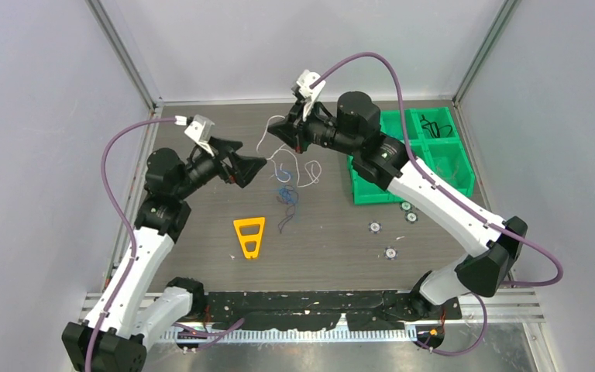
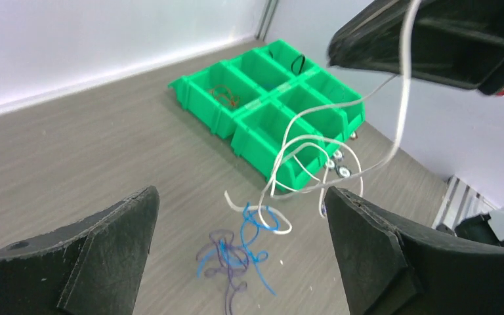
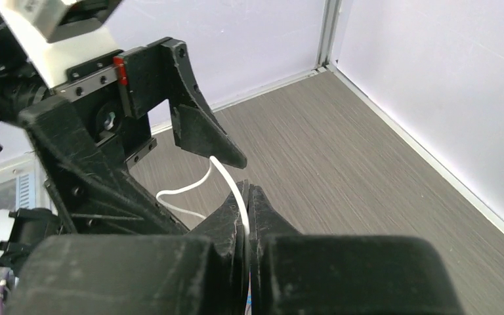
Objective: Untangle the cables
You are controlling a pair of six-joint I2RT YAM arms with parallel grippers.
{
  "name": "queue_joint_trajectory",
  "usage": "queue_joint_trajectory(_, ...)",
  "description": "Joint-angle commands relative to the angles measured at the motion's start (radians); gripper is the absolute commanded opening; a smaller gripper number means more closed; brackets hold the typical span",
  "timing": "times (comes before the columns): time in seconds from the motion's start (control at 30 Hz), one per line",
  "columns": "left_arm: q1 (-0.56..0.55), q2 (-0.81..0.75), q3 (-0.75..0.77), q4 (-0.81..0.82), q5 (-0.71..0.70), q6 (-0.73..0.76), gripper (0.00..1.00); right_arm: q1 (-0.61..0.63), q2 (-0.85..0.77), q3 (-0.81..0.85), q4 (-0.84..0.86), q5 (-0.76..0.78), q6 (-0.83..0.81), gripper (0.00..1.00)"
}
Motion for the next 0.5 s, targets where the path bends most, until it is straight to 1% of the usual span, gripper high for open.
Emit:
queue_joint_trajectory(0.0,-0.063,0.021,0.008,0.202,-0.1,-0.031,1.0,0.012,0.021,0.062,0.015,0.075,0.06,0.05)
queue_joint_trajectory(0.03,-0.082,0.023,0.007,0.213,-0.117,-0.021,1.0,0.013,0.024,0.067,0.013,0.086,0.069,0.06)
queue_joint_trajectory(0.1,-0.121,0.034,0.005,0.214,-0.221,0.002,1.0,0.014,0.023,0.078,0.013,0.082,0.09,0.05)
queue_joint_trajectory(0.13,-0.133,0.046,0.007,0.207,-0.286,0.017,1.0,0.015,0.021,0.08,0.021,0.078,0.099,0.05)
queue_joint_trajectory(0.17,-0.144,0.063,0.017,0.183,-0.385,0.02,0.99,0.015,0.013,0.08,0.029,0.063,0.119,0.05)
queue_joint_trajectory(0.2,-0.147,0.085,0.029,0.171,-0.43,0.006,1.0,0.017,0.01,0.082,0.043,0.044,0.127,0.06)
queue_joint_trajectory(0.27,-0.157,0.137,0.055,0.158,-0.497,-0.003,1.0,0.019,0.001,0.099,0.058,0.017,0.164,0.05)
queue_joint_trajectory(0.33,-0.18,0.184,0.066,0.125,-0.568,0.022,0.99,0.018,-0.004,0.128,0.081,-0.004,0.202,0.05)
queue_joint_trajectory(0.43,-0.191,0.234,0.001,0.116,-0.617,0.044,1.0,0.018,0.002,0.198,0.113,-0.007,0.238,0.05)
queue_joint_trajectory(0.47,-0.19,0.241,-0.032,0.114,-0.629,0.056,0.99,0.018,0.011,0.247,0.112,0.0,0.245,0.05)
